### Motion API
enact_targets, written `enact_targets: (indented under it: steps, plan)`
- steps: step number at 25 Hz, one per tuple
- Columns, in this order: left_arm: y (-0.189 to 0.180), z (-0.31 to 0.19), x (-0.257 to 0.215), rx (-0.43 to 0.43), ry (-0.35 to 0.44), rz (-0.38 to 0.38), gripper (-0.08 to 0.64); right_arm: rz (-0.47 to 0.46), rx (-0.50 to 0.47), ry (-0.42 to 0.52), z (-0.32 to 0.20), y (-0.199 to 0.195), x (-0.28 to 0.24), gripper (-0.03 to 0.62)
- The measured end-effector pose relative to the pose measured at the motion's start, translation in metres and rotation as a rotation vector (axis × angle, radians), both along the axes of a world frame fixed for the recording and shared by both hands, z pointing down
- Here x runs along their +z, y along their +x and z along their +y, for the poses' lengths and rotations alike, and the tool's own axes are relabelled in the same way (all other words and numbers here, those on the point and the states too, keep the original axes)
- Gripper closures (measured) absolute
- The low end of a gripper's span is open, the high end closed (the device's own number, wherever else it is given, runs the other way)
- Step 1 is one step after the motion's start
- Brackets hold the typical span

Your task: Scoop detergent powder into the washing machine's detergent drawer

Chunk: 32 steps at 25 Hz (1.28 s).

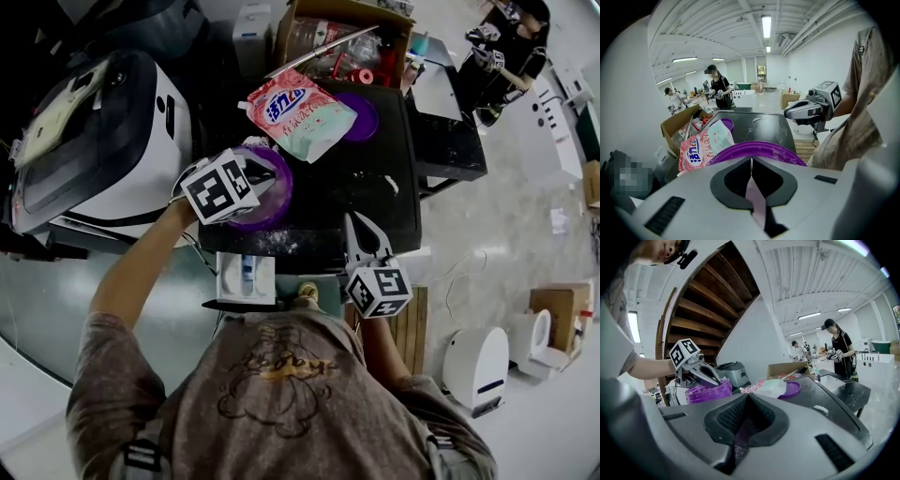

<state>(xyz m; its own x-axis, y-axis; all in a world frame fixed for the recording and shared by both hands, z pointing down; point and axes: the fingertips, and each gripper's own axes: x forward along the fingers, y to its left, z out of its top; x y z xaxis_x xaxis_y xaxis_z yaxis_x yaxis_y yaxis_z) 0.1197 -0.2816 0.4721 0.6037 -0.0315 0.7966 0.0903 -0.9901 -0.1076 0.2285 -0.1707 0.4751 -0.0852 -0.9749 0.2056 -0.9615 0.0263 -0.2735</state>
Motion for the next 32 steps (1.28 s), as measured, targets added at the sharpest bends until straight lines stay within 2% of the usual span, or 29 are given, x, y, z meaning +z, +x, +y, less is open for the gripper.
enact_targets:
  steps: [17,32]
  plan:
    - [-0.012,0.027,0.007,0.105,-0.086,-0.056,0.537,0.011,-0.022,-0.012,-0.003,-0.005,0.001,0.591]
    - [-0.027,0.045,0.011,0.156,-0.173,-0.129,0.537,0.007,-0.027,-0.013,-0.003,-0.005,0.002,0.591]
